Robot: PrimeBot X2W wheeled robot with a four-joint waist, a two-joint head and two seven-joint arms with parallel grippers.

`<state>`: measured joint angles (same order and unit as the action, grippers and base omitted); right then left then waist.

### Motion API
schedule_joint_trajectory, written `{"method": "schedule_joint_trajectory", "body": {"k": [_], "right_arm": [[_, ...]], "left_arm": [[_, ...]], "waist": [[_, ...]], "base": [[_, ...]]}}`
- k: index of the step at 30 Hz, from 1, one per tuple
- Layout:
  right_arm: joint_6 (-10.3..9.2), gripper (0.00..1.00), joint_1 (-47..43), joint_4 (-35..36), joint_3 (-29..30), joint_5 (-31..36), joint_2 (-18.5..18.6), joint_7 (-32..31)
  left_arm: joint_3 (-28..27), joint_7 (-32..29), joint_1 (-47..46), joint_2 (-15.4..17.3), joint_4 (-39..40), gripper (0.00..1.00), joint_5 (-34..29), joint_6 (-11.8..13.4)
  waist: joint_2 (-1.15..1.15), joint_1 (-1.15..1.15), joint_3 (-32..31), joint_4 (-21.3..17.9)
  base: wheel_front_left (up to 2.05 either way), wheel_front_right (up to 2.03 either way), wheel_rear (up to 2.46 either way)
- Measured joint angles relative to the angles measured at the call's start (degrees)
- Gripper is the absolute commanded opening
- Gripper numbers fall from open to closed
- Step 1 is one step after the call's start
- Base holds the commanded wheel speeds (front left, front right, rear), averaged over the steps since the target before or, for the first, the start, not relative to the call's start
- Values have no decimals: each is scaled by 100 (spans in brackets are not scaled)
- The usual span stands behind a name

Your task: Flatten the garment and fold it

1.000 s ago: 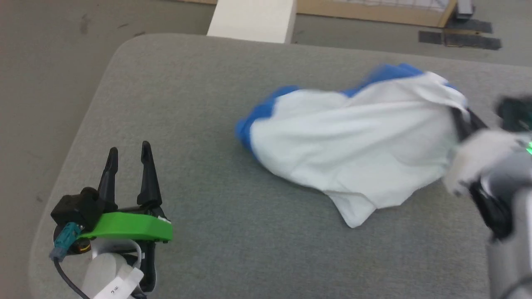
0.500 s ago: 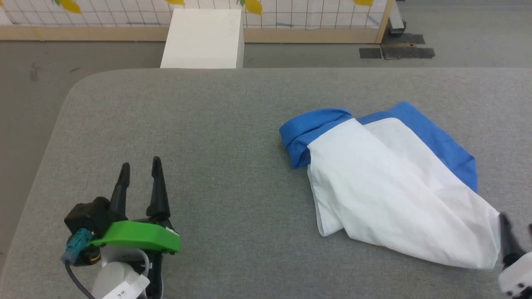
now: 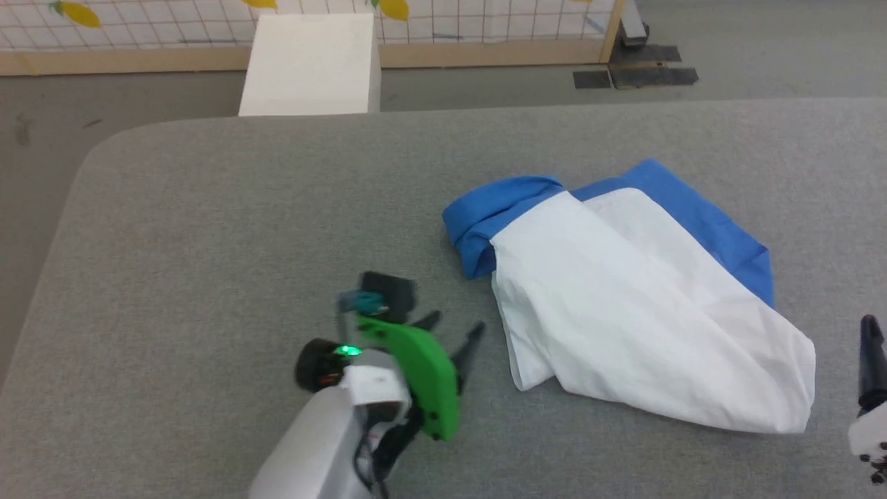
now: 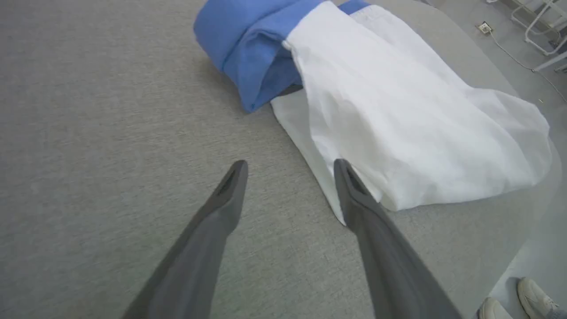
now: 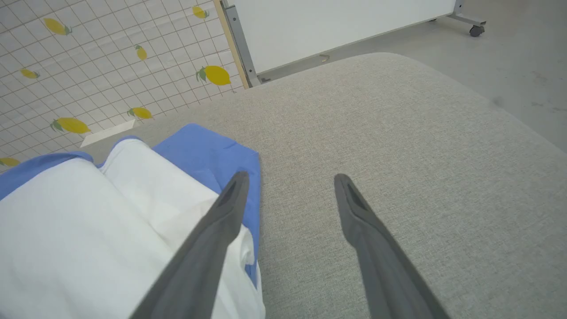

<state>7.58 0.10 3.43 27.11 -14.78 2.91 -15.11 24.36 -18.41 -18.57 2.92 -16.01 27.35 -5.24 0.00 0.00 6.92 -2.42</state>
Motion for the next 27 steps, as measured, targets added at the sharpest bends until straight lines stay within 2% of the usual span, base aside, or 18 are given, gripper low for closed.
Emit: {"method": "schedule_joint_trajectory", "body": {"k": [5,8,15,16,17,21,23,27], "right_arm": [[0,100,73,-153,-135,-43,-3,87],[0,100,113,-212,-155,-41,-3,155],[0,100,114,-361,-115,-33,-3,268],[0,100,114,-379,-112,-34,-3,291],[0,100,115,-399,-111,-33,-2,304],[0,100,116,-502,-107,-32,-2,348],[0,100,116,-556,-108,-32,-4,355],[0,100,111,-641,-78,16,0,355]], "left_arm": [[802,-593,-380,-1,-309,100,127,9],[1098,-740,-497,-3,-494,100,248,25],[1460,-561,-667,-7,-762,99,481,23],[1469,-464,-688,-8,-780,62,519,23],[1468,-359,-714,-7,-803,0,576,23],[1359,-192,-760,-5,-764,0,787,-10],[1248,-204,-749,56,-495,0,991,-44],[939,-538,-597,477,385,0,1292,36]], "waist": [[0,0,132,-198],[0,0,219,-332],[0,0,445,-556],[0,0,475,-571],[0,0,498,-583],[0,0,498,-557],[0,0,457,-511],[0,-1,354,-325]], "base": [[0,0,0],[0,0,0],[0,0,0],[0,0,0],[0,0,0],[0,0,0],[0,0,0],[0,0,0]]}}
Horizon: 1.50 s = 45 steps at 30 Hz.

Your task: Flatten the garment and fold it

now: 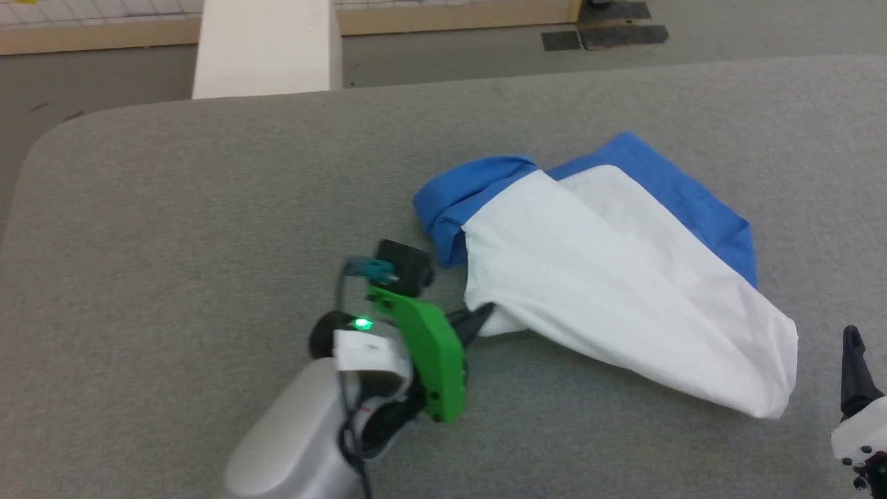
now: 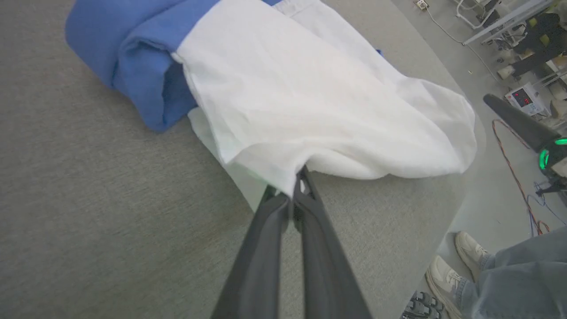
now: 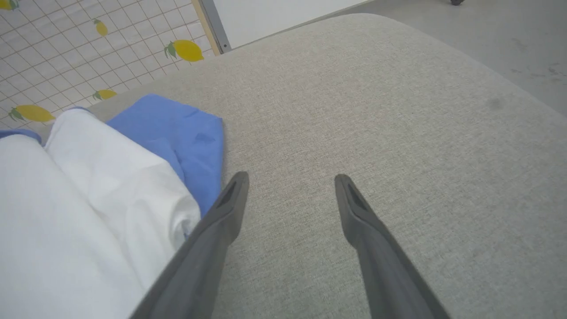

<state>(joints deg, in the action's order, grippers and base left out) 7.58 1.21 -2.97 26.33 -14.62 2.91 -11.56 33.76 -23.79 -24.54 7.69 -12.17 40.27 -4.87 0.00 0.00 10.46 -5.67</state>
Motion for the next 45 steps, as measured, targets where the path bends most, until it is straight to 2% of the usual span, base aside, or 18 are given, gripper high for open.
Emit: {"method": "schedule_joint_trajectory", "body": {"k": [4,8,12,16,18,21,23,24,25,28,35,36,41,45], "right_arm": [[0,100,-3,-103,-27,11,-2,7],[0,100,-2,-197,-75,20,-2,15],[0,100,7,-249,-126,58,-3,51],[0,100,32,-287,-192,81,-3,51],[0,100,47,-302,-224,86,-5,51],[0,100,53,-315,-246,99,-5,51],[0,100,57,-318,-250,107,-4,49],[0,100,57,-318,-252,116,-4,49],[0,100,58,-316,-257,122,-3,49],[0,100,64,-290,-323,169,-2,38],[0,100,183,-29,-731,256,-3,-126],[0,100,231,12,-815,256,-3,-185],[0,100,574,145,-1470,376,-2,-722],[0,100,1061,36,-2013,665,-1,-1494]], "left_arm": [[-422,-415,437,539,1038,0,231,439],[-980,-751,1073,1089,1956,0,376,1199],[-1664,-951,1931,1566,2491,0,377,2165],[-2186,-1028,2849,1662,2524,0,535,2827],[-2353,-1051,3220,1585,2448,0,767,2962],[-2427,-1067,3541,1394,2321,0,1095,2950],[-2497,-976,3563,1230,2271,0,1294,2764],[-2566,-806,3531,1141,2282,94,1359,2650],[-2590,-692,3489,1124,2280,100,1358,2569],[-2811,-55,3225,1095,2339,100,1159,2368],[-2996,1712,2552,1332,2339,100,-44,2027],[-2986,2042,2469,1321,2321,100,-152,1907],[-2757,3467,2182,1258,1884,100,-809,1422],[-2593,3769,2042,1156,1506,100,-1089,1174]], "waist": [[0,0,-128,249],[0,0,-250,536],[0,0,-362,803],[0,0,-457,979],[0,0,-491,1028],[0,0,-506,1071],[0,0,-498,1084],[0,0,-495,1094],[0,0,-496,1101],[0,0,-505,1124],[0,0,-484,1119],[0,0,-468,1121],[0,0,-369,1160],[0,0,-259,1178]], "base": [[0,0,0],[0,0,0],[0,0,0],[0,0,0],[0,0,0],[0,0,0],[0,0,0],[0,0,0],[0,0,0],[0,0,0],[0,0,0],[0,0,0],[0,0,0],[0,0,0]]}}
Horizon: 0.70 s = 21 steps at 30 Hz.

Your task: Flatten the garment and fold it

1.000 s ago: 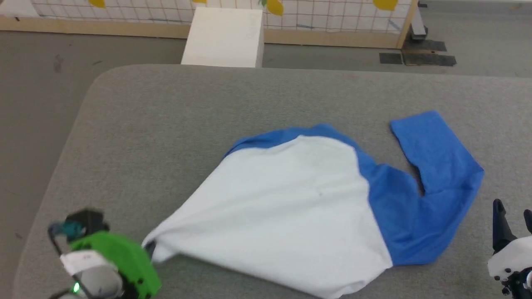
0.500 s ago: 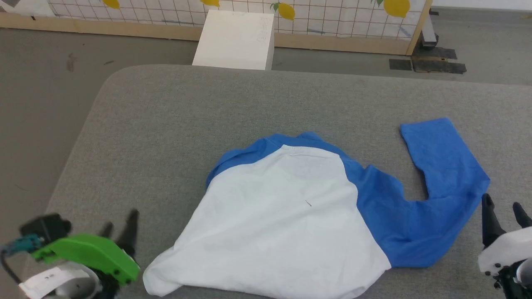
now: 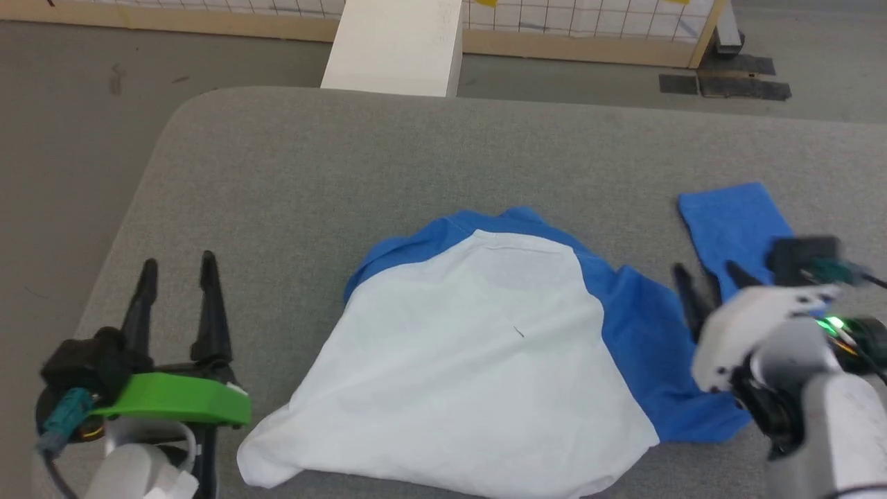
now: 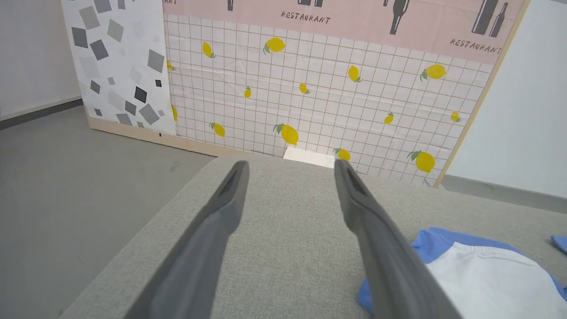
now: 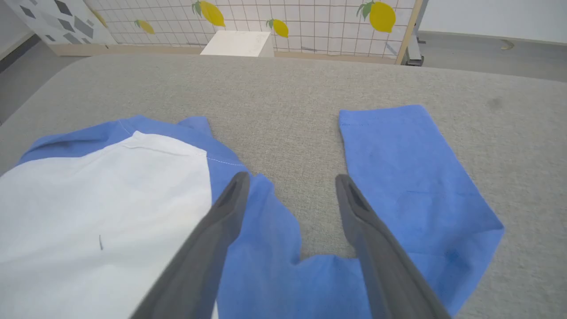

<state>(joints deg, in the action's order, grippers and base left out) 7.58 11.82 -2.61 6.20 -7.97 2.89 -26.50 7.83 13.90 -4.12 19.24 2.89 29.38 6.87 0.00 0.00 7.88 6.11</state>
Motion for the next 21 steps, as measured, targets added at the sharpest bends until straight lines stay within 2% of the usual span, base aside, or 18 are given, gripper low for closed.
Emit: {"method": "schedule_joint_trajectory", "body": {"k": [6,11,14,15,16,17,21], "right_arm": [[1,100,690,-604,-528,704,191,-1452],[0,100,925,-1013,-861,765,444,-1907],[0,100,925,-1235,-1060,554,443,-2097],[-1,60,927,-1258,-1079,446,437,-2140],[-1,8,936,-1247,-1089,371,457,-2127],[-1,0,940,-1240,-1110,344,492,-2067],[1,0,1014,-1209,-928,232,521,-1641]], "left_arm": [[62,62,-247,-363,-266,100,-275,-294],[-56,78,-409,-631,-325,100,-364,-542],[-181,82,-422,-753,-343,100,-442,-643],[-225,82,-422,-794,-343,100,-503,-688],[-264,82,-422,-839,-343,100,-558,-721],[-302,82,-422,-876,-343,100,-584,-747],[-444,83,-421,-988,-389,100,-672,-881]], "waist": [[0,0,240,66],[0,0,444,185],[0,0,549,254],[0,0,575,274],[0,0,595,293],[0,0,607,304],[0,0,584,293]], "base": [[0,0,0],[0,0,0],[0,0,0],[0,0,0],[0,0,0],[0,0,0],[0,0,0]]}}
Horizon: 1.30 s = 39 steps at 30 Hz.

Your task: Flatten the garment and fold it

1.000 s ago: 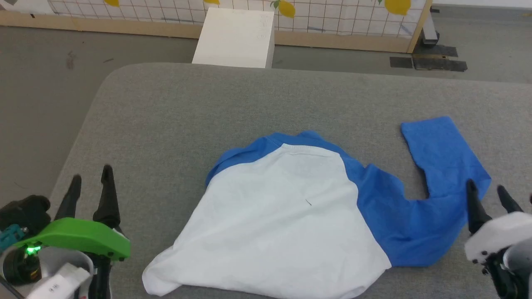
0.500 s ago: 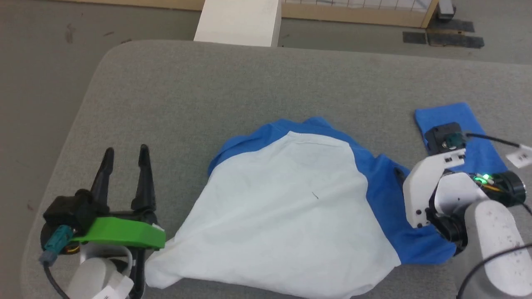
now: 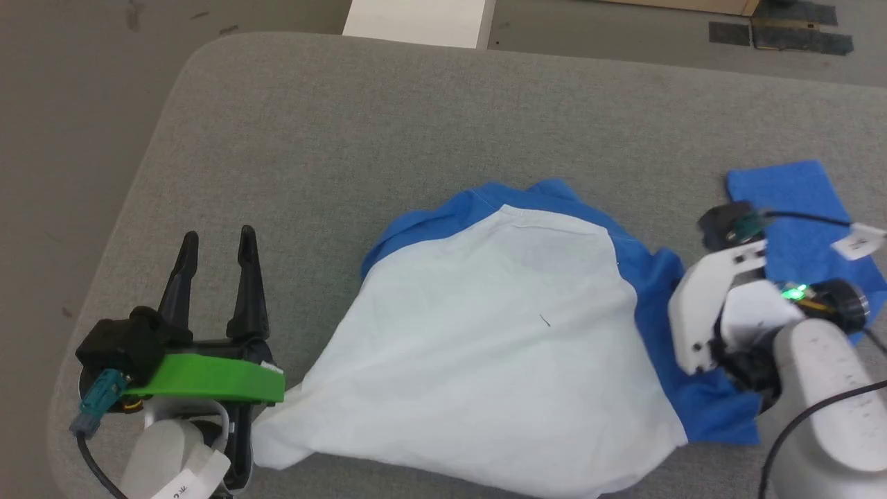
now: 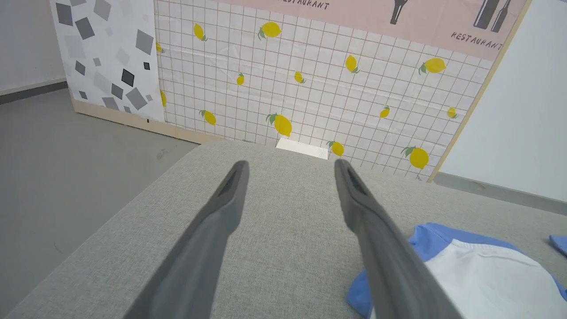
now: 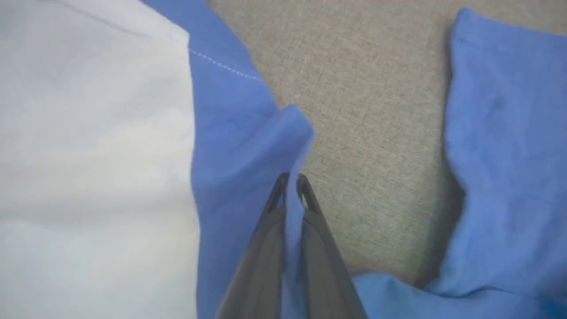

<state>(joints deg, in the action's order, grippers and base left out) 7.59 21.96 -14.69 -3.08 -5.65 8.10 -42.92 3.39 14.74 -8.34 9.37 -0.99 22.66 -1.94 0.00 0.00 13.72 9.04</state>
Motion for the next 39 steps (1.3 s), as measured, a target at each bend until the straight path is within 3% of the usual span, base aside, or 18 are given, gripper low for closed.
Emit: {"method": "schedule_joint_trajectory", "body": {"k": [8,12,14,15,16,24,30,34,39], "right_arm": [[0,0,401,135,1332,345,378,597],[0,0,396,18,2140,694,354,672],[0,0,357,-78,2267,877,302,670],[0,73,339,-109,2271,857,220,673],[-1,100,319,-108,2267,814,146,727],[0,100,-32,371,2173,330,-230,1951],[-1,100,-746,948,2237,125,-442,2402],[-1,100,-1006,1243,2203,53,-495,2428],[-1,100,-1056,1450,2170,-26,-509,2420]], "left_arm": [[-112,0,-23,-185,-60,100,-51,-203],[-126,0,-88,-235,-164,100,-52,-259],[-143,0,-93,-240,-214,100,-53,-269],[-162,0,-92,-238,-245,100,-56,-287],[-174,0,-92,-241,-253,100,-57,-298],[23,-114,-211,-219,-399,100,-74,-372],[714,-829,-861,-152,-411,100,-36,-472],[1416,-1978,-1647,-13,-723,100,204,-512],[2501,-3955,-2790,310,-1248,100,871,-515]], "waist": [[0,0,-54,-72],[0,0,-10,-57],[0,0,-2,-65],[0,0,-8,-73],[0,0,-16,-86],[0,0,-203,-249],[0,0,-324,-456],[0,0,-313,-669],[0,0,-185,-948]], "base": [[0,0,0],[0,0,0],[0,0,0],[0,0,0],[0,0,0],[0,0,0],[0,0,0],[0,0,0],[0,0,0]]}}
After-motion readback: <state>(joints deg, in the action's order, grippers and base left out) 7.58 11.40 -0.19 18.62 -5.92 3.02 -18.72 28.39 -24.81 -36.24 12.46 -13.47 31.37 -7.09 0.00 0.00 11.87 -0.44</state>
